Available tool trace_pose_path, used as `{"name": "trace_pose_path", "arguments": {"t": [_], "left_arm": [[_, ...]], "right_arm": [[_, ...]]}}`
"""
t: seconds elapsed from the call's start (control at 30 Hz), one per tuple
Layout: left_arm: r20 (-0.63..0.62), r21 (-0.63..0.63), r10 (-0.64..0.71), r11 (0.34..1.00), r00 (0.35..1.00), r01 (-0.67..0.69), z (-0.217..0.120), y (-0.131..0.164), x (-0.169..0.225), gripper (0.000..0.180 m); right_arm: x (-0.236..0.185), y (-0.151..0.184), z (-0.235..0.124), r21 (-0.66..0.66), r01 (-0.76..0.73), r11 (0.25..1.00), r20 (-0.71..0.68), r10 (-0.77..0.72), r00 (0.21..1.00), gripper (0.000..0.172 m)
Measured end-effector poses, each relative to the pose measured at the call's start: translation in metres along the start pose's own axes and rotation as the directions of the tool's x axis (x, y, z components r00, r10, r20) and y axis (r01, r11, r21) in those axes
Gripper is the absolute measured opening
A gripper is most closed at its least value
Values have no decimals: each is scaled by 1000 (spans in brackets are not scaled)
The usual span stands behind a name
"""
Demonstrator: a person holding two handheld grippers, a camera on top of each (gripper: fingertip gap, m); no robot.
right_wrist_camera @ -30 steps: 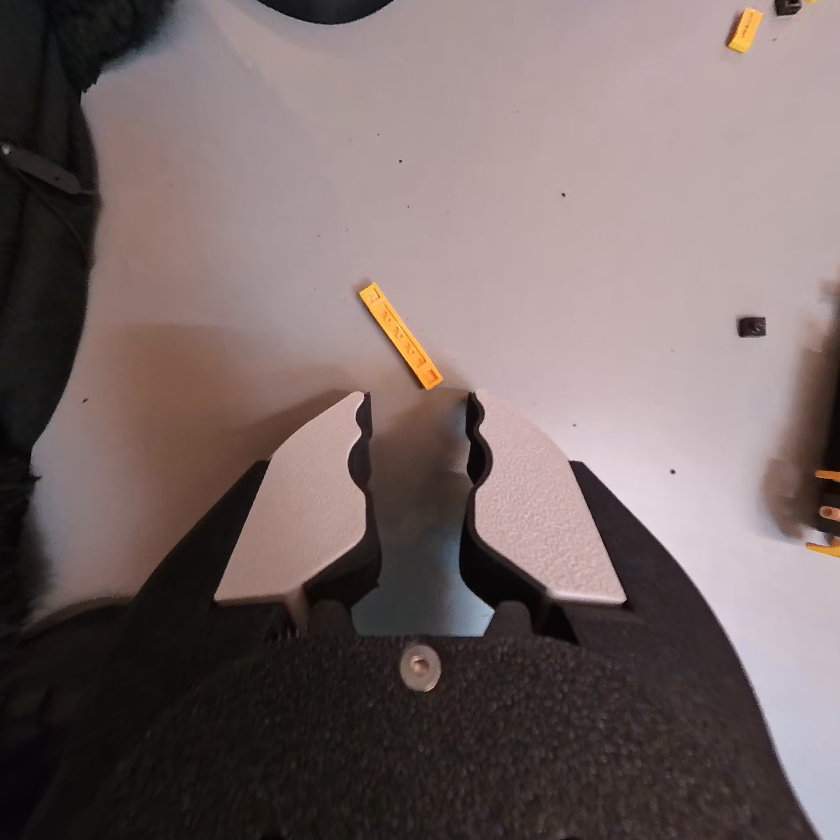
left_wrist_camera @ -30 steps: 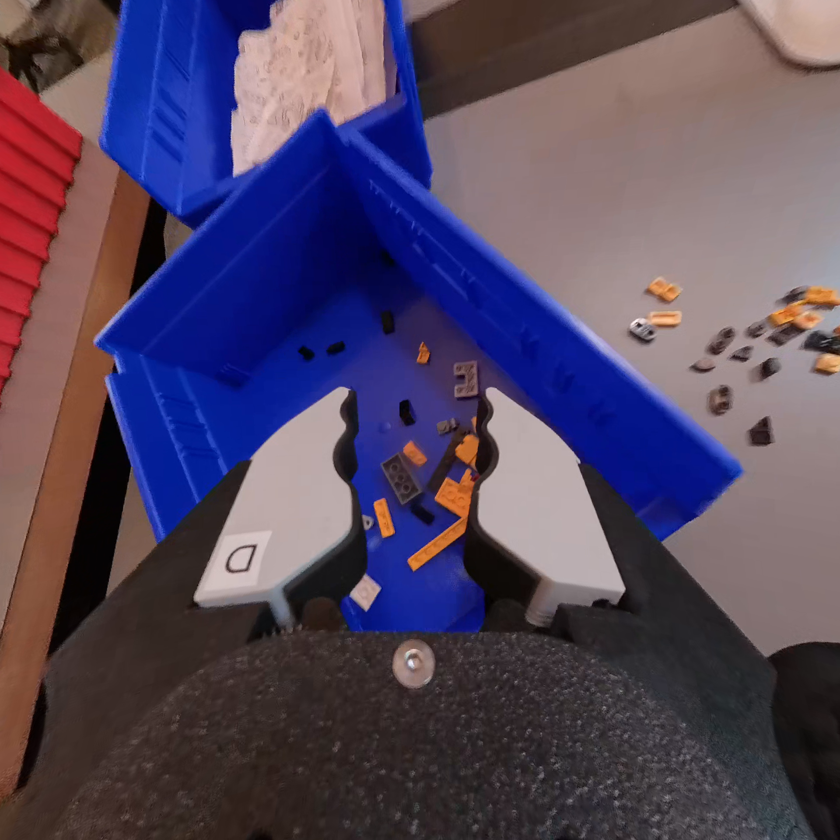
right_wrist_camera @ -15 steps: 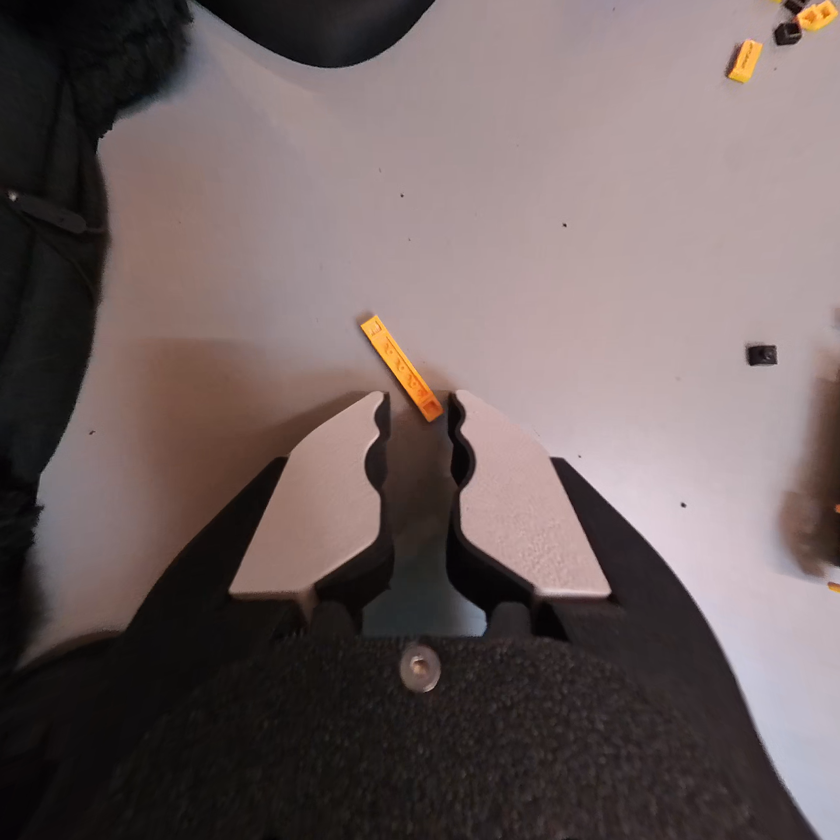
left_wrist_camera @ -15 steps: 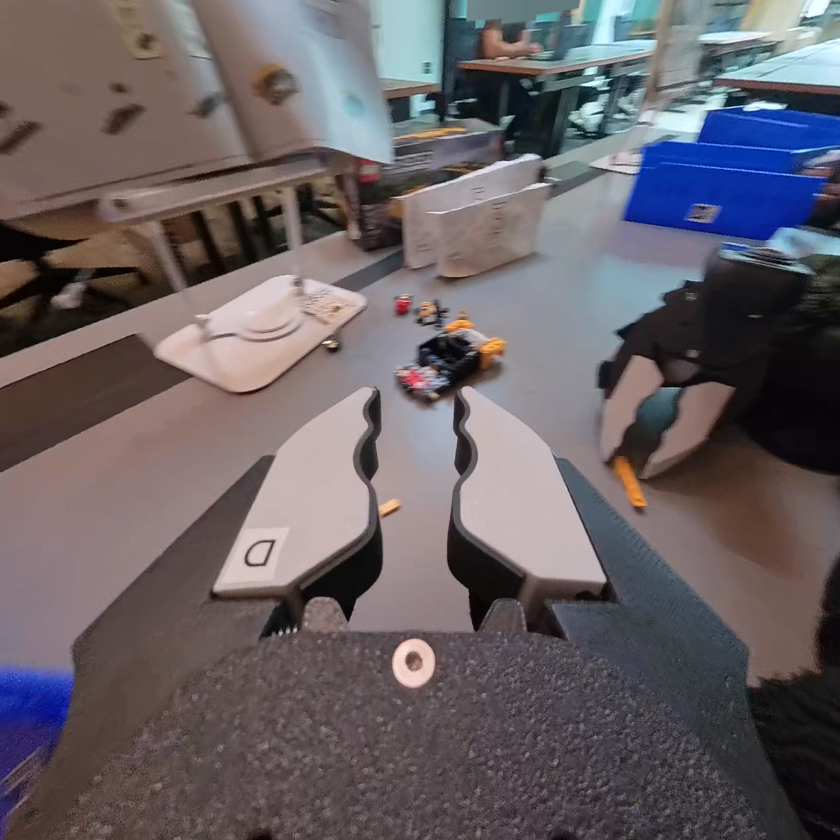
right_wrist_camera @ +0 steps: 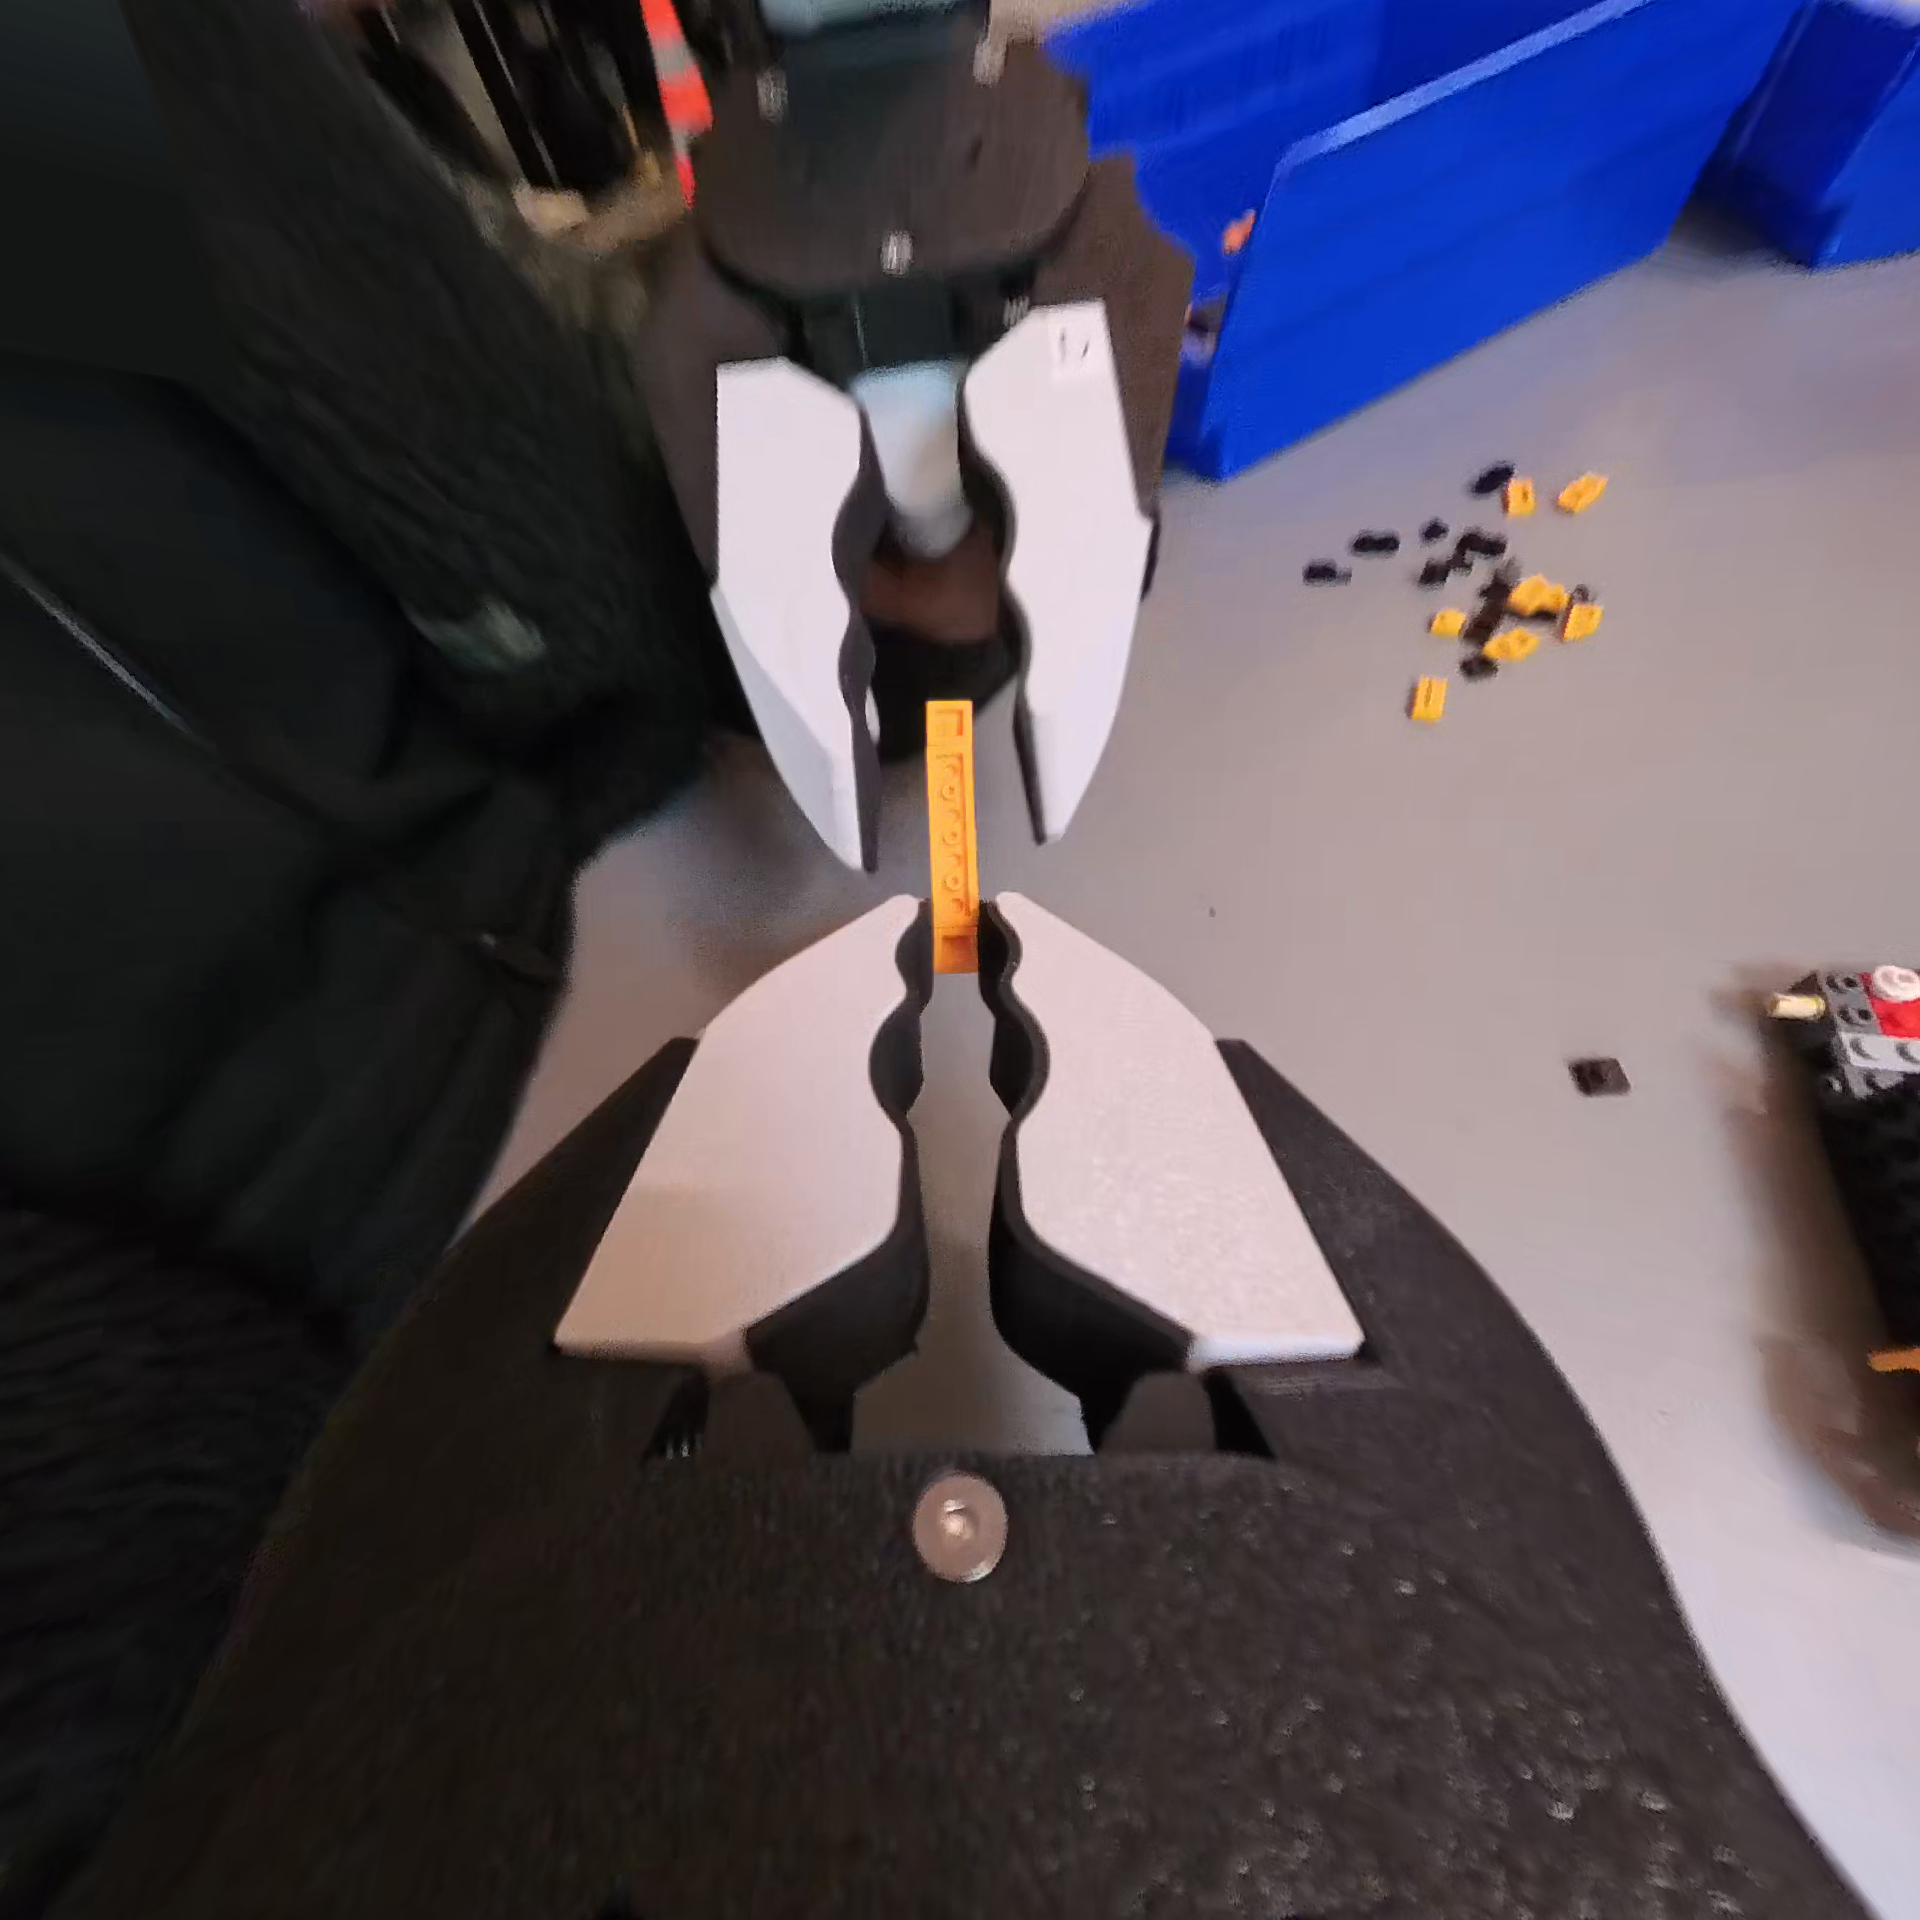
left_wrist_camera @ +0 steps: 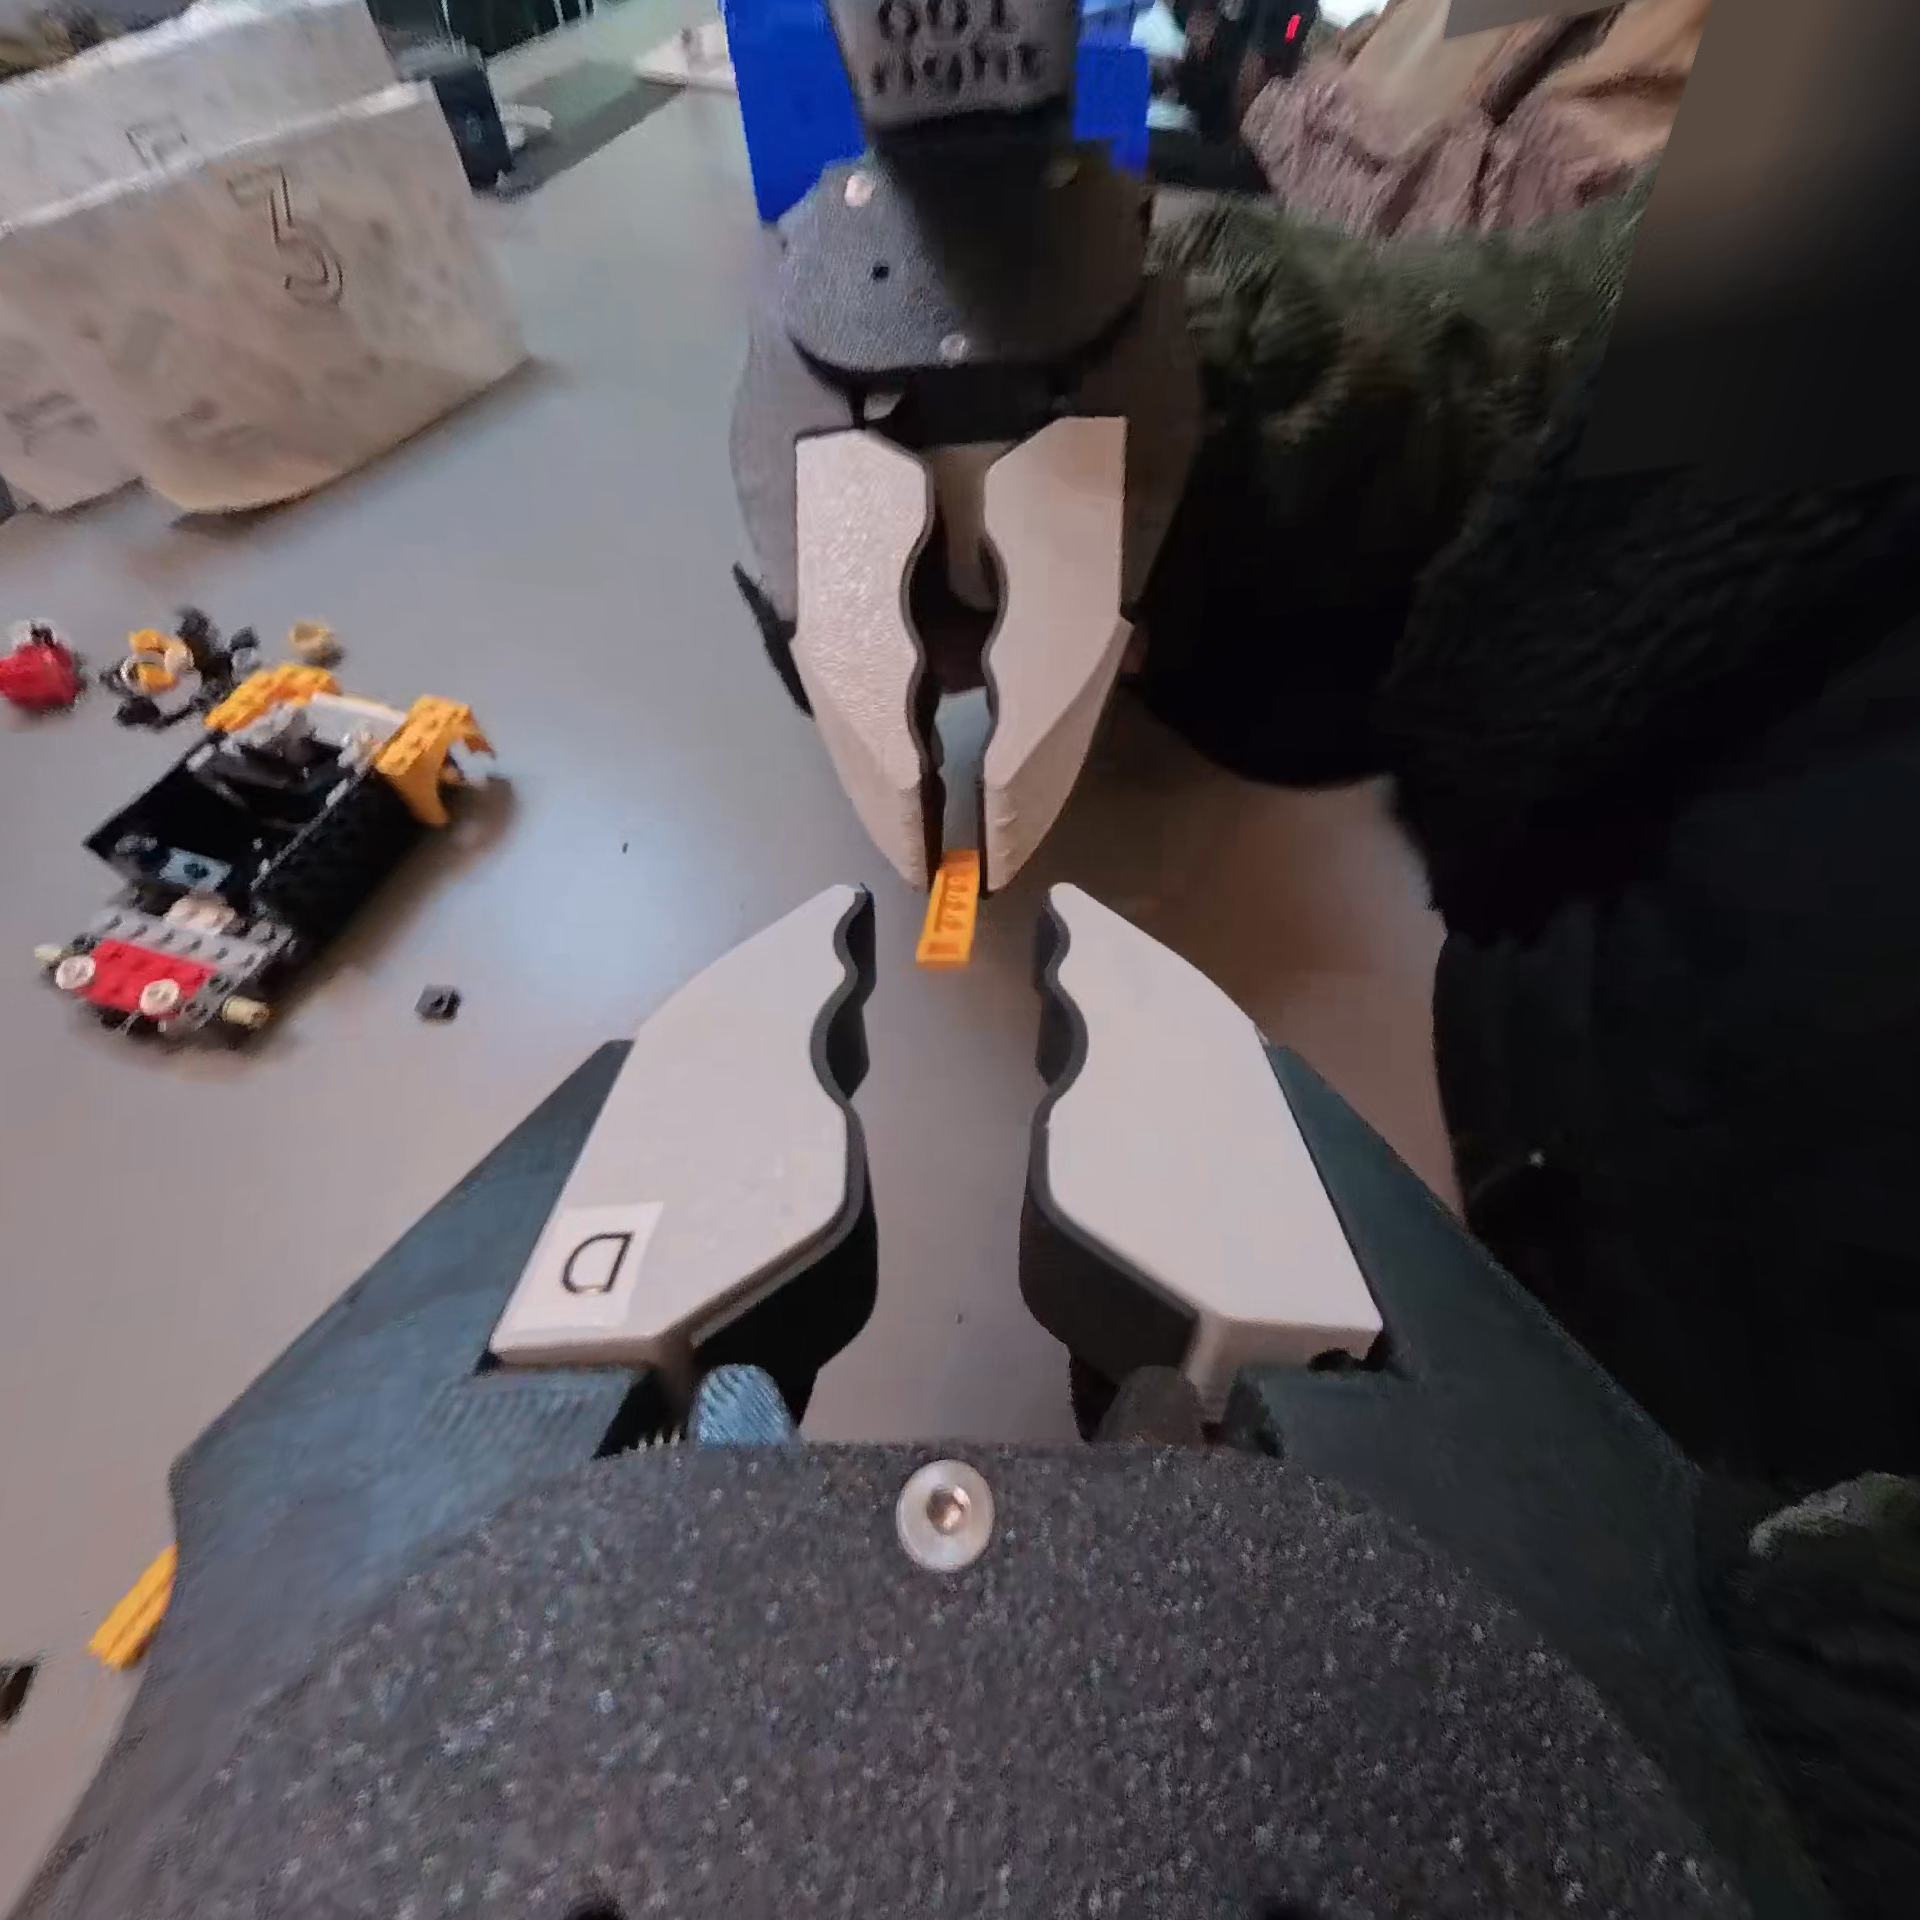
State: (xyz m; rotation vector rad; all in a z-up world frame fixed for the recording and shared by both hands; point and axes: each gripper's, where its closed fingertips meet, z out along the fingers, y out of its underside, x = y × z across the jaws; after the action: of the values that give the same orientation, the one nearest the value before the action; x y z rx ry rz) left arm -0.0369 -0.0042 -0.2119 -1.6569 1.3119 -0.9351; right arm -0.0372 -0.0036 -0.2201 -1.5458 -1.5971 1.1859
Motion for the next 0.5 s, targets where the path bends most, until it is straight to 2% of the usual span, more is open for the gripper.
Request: {"name": "trace_pose_path", "arguments": {"t": [0.17,0.27,0.5], "left_arm": [[-10,136,-48,990,999,49,-5,-24,0,13],[-34,200,-106,973,994,111,-9,-34,-2,11],[-93,238,-177,952,980,195,-12,-38,-3,12]], "right_arm": [[-4,-32,-16,227,-175,958,132,147,980,8],[-4,-36,-17,259,-234,937,178,192,965,8],[-3,-38,-16,272,-296,916,221,240,945,8]]}}
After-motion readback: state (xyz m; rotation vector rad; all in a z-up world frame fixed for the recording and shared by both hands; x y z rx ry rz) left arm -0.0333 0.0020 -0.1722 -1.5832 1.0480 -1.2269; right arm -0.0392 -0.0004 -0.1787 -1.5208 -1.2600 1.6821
